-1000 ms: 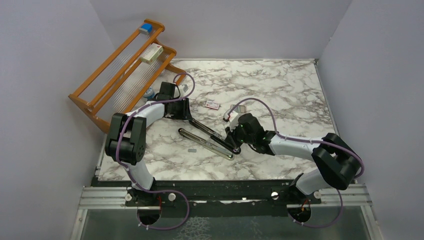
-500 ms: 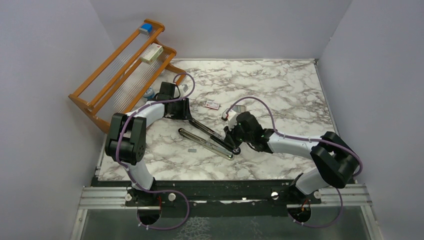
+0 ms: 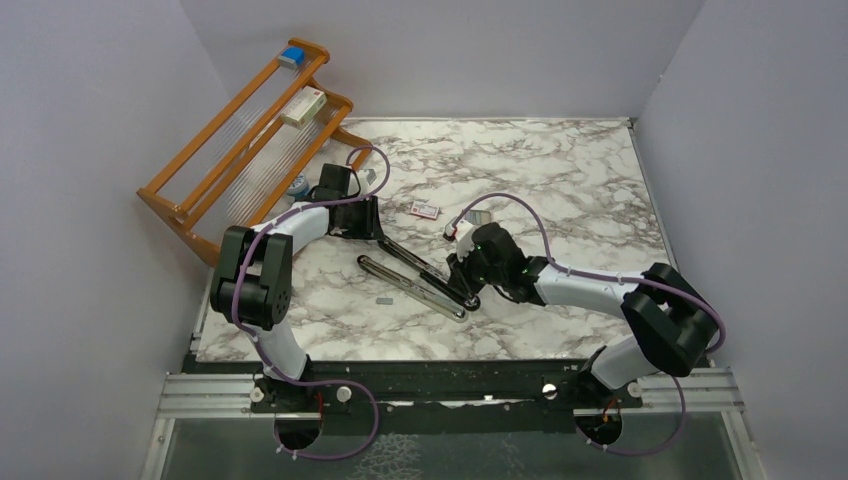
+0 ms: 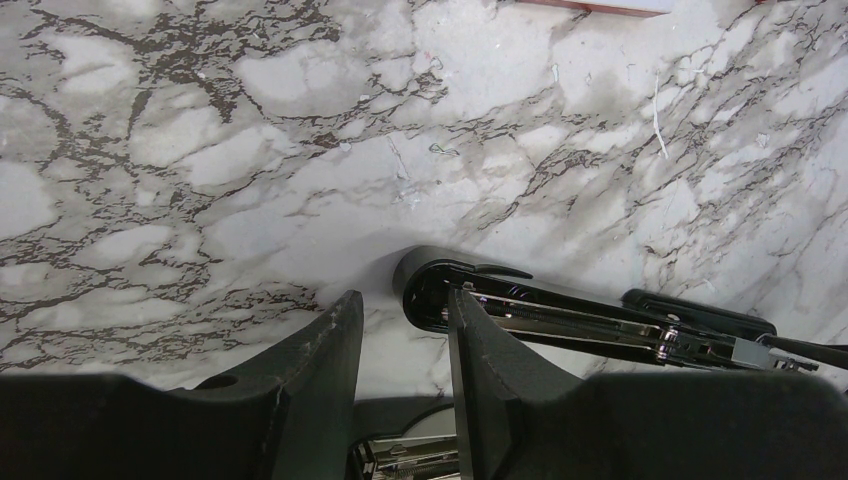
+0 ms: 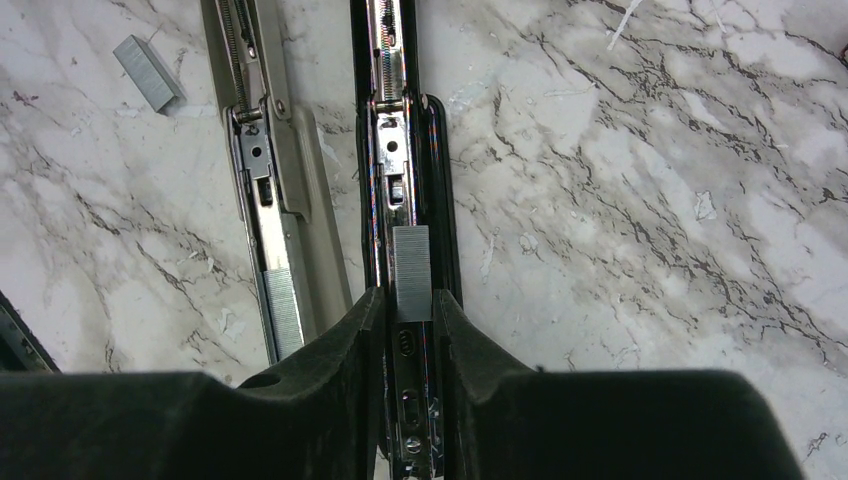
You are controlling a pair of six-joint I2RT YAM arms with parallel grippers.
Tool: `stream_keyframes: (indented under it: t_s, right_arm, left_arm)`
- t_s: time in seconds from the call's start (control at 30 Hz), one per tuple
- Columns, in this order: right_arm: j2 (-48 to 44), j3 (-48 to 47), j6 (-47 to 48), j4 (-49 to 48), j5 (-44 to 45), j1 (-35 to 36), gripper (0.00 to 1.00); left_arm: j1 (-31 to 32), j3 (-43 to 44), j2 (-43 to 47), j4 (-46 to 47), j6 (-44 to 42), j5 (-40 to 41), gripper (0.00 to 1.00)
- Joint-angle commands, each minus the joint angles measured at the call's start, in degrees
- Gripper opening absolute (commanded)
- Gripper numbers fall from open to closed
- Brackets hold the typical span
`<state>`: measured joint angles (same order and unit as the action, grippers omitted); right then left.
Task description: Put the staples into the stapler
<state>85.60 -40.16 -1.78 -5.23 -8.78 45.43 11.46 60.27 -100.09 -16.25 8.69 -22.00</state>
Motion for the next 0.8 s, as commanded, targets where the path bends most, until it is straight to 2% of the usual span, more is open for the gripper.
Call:
stream_keyframes:
  t_s: [0.0, 0.47, 0.77]
  right_arm:
    - [0.15, -0.95, -0.59, 2.77, -1.63, 0.36, 0.28]
    - [-4.62, -1.83, -1.43, 0.26, 1.32, 0.12, 0.39]
    - [-0.22, -1.77, -5.05, -1.16, -6.08, -2.85, 0.41]
  left_arm:
    - [-0.13, 0.29, -1.59, -1.99, -1.37, 2.53, 0.39]
    - [-0.13, 0.28, -1.47, -2.03, -1.39, 2.55, 0.39]
    - [-0.08, 0.24, -1.35, -2.01, -1.39, 2.51, 0.39]
